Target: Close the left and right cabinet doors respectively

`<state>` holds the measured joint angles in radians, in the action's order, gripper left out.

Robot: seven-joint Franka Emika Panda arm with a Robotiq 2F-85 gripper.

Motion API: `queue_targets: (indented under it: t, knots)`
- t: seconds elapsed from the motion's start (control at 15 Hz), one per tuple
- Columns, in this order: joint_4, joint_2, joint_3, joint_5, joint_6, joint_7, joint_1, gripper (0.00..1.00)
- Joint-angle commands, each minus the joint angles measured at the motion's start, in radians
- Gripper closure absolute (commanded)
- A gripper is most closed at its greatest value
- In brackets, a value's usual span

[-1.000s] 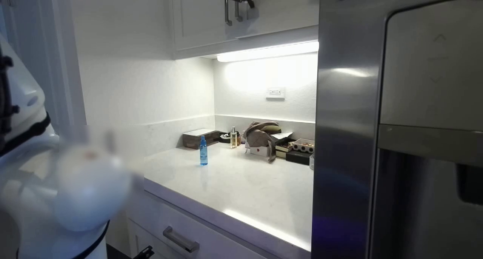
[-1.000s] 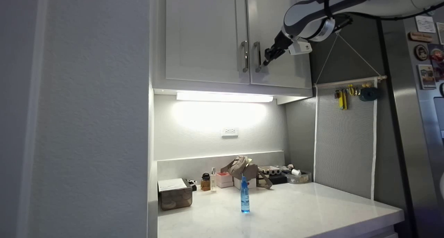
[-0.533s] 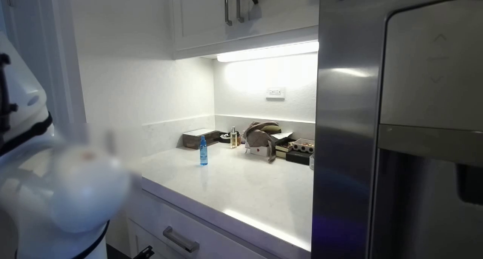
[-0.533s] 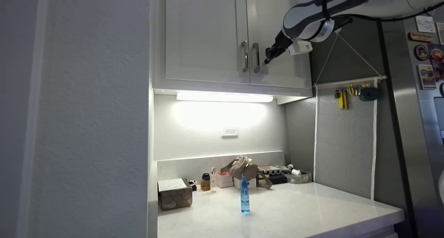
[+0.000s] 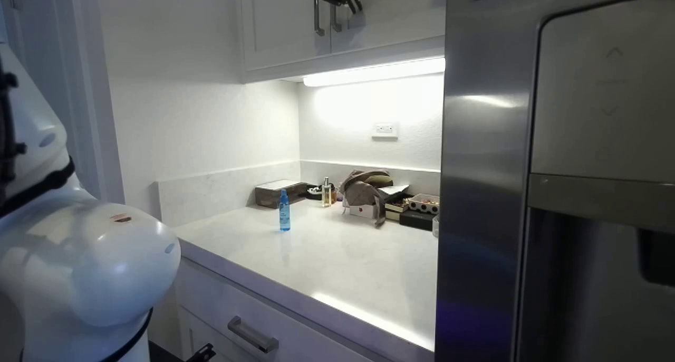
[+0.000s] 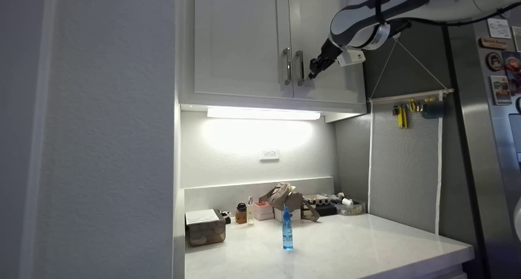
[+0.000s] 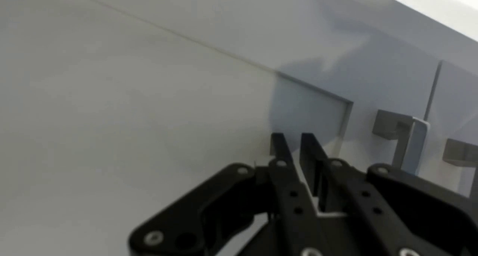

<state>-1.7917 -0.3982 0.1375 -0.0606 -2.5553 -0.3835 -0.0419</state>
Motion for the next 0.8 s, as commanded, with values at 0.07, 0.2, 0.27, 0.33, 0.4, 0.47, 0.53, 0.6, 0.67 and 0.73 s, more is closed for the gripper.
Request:
queue_targets:
  t: [0.07,0.2,0.27,0.33,0.4,0.47,0.53,0.6,0.67,0.73]
  knots:
    - [0.006,-0.047,-0.073,-0.067,0.207,0.080,0.043,0.43]
    - [0.018,-0.078,-0.106,-0.091,0.361,0.119,0.048,0.28]
    - [0.027,-0.091,-0.116,-0.094,0.437,0.132,0.045,0.19]
    - [0.048,-0.099,-0.128,-0.093,0.529,0.144,0.047,0.13]
    - [0.065,-0.107,-0.136,-0.088,0.613,0.155,0.042,0.07]
    - [0.086,-0.115,-0.138,-0.081,0.692,0.157,0.038,0.00]
    - [0.112,-0.116,-0.139,-0.079,0.759,0.167,0.031,0.00]
    - [0.134,-0.116,-0.138,-0.071,0.820,0.166,0.027,0.00]
    - [0.161,-0.114,-0.135,-0.068,0.875,0.170,0.026,0.00]
    - [0.191,-0.108,-0.130,-0.062,0.926,0.172,0.024,0.00]
